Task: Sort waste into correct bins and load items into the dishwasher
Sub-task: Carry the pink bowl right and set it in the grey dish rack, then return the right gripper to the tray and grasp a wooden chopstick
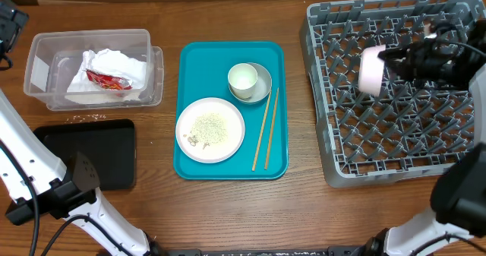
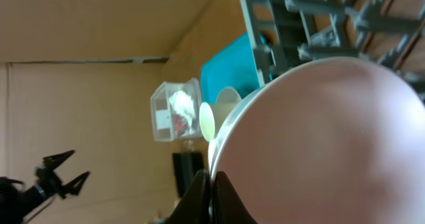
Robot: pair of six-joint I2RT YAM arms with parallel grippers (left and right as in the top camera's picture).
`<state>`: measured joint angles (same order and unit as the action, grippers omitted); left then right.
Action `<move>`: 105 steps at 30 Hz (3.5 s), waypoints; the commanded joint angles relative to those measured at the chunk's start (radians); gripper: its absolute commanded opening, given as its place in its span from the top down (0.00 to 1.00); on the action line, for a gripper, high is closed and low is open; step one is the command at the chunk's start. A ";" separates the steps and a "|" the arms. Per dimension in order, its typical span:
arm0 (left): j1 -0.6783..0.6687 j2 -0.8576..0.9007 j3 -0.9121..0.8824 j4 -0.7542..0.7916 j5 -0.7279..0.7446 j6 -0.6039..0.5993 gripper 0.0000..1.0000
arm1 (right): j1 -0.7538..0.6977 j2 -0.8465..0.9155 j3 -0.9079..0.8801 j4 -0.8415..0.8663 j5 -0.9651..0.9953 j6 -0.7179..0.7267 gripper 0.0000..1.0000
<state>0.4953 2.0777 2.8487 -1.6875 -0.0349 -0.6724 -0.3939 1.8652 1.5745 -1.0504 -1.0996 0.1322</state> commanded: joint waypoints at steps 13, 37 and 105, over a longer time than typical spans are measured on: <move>0.002 0.010 -0.001 -0.002 -0.010 0.022 0.00 | -0.063 0.069 -0.005 -0.037 0.014 -0.032 0.96; 0.002 0.010 -0.001 -0.002 -0.010 0.023 0.00 | -0.295 0.017 0.118 -0.142 0.274 -0.003 0.64; 0.001 0.010 -0.001 -0.002 -0.010 0.022 0.00 | 0.977 0.153 -0.216 0.141 1.040 0.654 0.72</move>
<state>0.4953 2.0777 2.8483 -1.6875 -0.0349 -0.6724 0.5785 2.0140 1.3609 -0.9134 -0.0895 0.7723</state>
